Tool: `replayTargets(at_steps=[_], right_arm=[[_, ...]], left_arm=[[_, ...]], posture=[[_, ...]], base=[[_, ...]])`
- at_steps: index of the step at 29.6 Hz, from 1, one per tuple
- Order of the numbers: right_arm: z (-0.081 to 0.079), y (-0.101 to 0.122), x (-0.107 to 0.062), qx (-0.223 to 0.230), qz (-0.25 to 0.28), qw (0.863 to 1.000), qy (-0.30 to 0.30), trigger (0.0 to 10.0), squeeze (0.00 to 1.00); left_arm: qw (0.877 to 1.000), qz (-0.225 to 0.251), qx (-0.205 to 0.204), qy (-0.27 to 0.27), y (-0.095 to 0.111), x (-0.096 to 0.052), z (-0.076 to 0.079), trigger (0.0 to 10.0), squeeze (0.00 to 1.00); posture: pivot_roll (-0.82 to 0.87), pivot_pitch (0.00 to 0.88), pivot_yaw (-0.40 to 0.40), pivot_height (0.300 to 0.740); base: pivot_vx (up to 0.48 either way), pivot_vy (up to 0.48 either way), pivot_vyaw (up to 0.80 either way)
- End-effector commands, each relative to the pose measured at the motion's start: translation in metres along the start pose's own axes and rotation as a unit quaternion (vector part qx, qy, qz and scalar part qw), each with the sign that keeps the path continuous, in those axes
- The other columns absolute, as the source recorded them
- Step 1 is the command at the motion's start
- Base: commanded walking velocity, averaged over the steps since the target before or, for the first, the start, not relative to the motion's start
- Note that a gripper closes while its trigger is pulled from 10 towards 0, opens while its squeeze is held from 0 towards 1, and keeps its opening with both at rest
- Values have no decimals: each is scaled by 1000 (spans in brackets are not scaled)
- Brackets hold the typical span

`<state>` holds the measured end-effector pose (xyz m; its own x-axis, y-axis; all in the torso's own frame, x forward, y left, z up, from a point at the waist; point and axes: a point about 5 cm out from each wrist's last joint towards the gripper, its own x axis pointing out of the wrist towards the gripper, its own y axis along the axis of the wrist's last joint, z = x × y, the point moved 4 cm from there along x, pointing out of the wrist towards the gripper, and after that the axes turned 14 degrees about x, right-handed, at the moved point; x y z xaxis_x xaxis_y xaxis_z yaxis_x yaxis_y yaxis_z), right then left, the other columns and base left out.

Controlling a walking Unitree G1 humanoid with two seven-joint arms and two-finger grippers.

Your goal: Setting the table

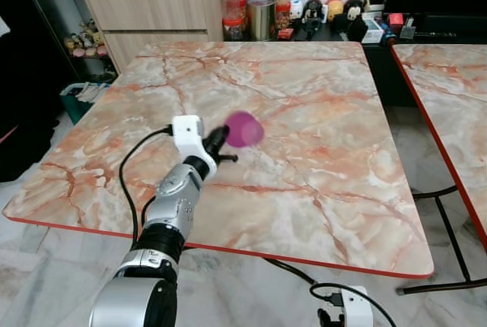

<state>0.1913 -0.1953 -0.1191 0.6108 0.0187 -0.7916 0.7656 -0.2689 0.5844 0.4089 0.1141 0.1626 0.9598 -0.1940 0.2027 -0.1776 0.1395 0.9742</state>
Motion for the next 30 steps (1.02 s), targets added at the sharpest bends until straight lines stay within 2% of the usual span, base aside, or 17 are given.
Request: replayTargets(at_steps=[1,4,7,12,14,30], right_arm=[[0,1,0,15,3,1000,-8,10000,0],[6,-2,-1,30,-1,999,-25,10000,0],[11,-6,-2,39,-8,998,-42,10000,0],[9,-17,-4,15,-26,999,-32,10000,0],[10,-16,-4,23,-23,999,-37,10000,0],[11,-8,-2,25,-15,999,-35,10000,0]], left_arm=[[999,16,5,50,0,-9,-17,10000,0],[996,40,18,76,5,-17,-24,10000,0],[995,50,31,85,8,-19,-28,10000,0],[991,60,54,102,14,-19,-35,10000,0],[990,62,59,108,15,-19,-39,10000,0],[988,67,56,126,19,-19,-44,10000,0]], posture=[[46,0,53,740],[49,0,45,740],[54,0,40,740],[57,0,37,740],[56,0,37,740],[59,0,22,740]], base=[[0,0,0],[0,0,0],[0,0,0],[0,-322,0],[0,-409,0],[0,-439,0]])
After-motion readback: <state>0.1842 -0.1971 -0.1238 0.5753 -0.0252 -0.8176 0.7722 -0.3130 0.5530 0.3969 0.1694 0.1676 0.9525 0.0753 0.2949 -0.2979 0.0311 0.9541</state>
